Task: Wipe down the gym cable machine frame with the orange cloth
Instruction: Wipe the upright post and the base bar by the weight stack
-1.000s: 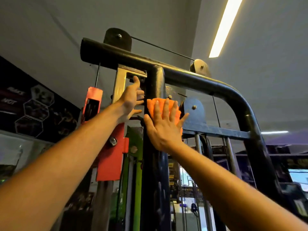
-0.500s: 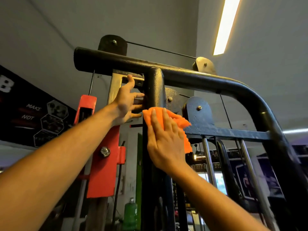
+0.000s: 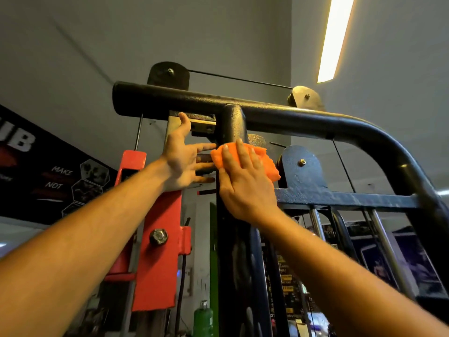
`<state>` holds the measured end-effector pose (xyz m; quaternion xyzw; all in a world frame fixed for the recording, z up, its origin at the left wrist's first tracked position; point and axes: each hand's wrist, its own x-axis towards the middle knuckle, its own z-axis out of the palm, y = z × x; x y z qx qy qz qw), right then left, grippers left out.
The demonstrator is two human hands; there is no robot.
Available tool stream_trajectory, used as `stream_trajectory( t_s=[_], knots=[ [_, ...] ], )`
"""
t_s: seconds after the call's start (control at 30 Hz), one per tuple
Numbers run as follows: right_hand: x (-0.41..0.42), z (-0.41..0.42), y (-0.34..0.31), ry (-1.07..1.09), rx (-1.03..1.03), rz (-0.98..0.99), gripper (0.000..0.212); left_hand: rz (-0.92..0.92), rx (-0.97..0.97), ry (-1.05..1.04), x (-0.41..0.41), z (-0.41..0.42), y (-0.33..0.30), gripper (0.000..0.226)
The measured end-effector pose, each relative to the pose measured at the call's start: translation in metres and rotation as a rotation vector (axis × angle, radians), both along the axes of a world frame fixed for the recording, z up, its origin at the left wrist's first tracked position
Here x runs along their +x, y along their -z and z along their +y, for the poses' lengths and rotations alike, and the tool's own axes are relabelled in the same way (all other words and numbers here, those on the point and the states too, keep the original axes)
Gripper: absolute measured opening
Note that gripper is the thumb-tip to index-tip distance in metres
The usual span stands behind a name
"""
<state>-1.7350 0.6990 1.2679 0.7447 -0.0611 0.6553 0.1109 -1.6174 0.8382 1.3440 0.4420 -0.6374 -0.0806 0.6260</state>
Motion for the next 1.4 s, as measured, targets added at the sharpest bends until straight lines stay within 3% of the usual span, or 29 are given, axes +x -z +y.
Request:
stream_trajectory(
  t_s=[0.17,0.43,0.67,0.9,1.13,1.33,1.4],
  knots=[
    [0.001,0.014,-0.072,0.096,-0.014,0.011,0.060,-0.015,0.010,-0.044,-0.002,0.001,0.001,0.128],
    [0.011,0.009,-0.018,0.089,0.048,-0.058,0.062,-0.032,0.029,-0.002,-0.003,0.004,0.005,0.131],
    [0.006,0.014,-0.063,0.035,0.079,-0.041,0.060,-0.041,0.023,0.006,-0.003,0.002,0.004,0.129],
    [0.003,0.005,0.065,-0.040,0.116,-0.056,0.063,-0.091,0.147,0.052,-0.012,-0.001,0.016,0.131],
    [0.000,0.009,0.028,-0.112,0.226,-0.057,0.063,-0.049,0.164,0.112,-0.007,-0.006,0.036,0.131],
    [0.007,0.010,0.121,-0.097,0.188,-0.052,0.060,0.015,0.143,0.094,-0.012,-0.001,0.058,0.131],
    [0.004,0.011,0.120,-0.105,0.221,-0.058,0.060,0.017,0.145,0.096,-0.012,-0.001,0.064,0.128]
  ],
)
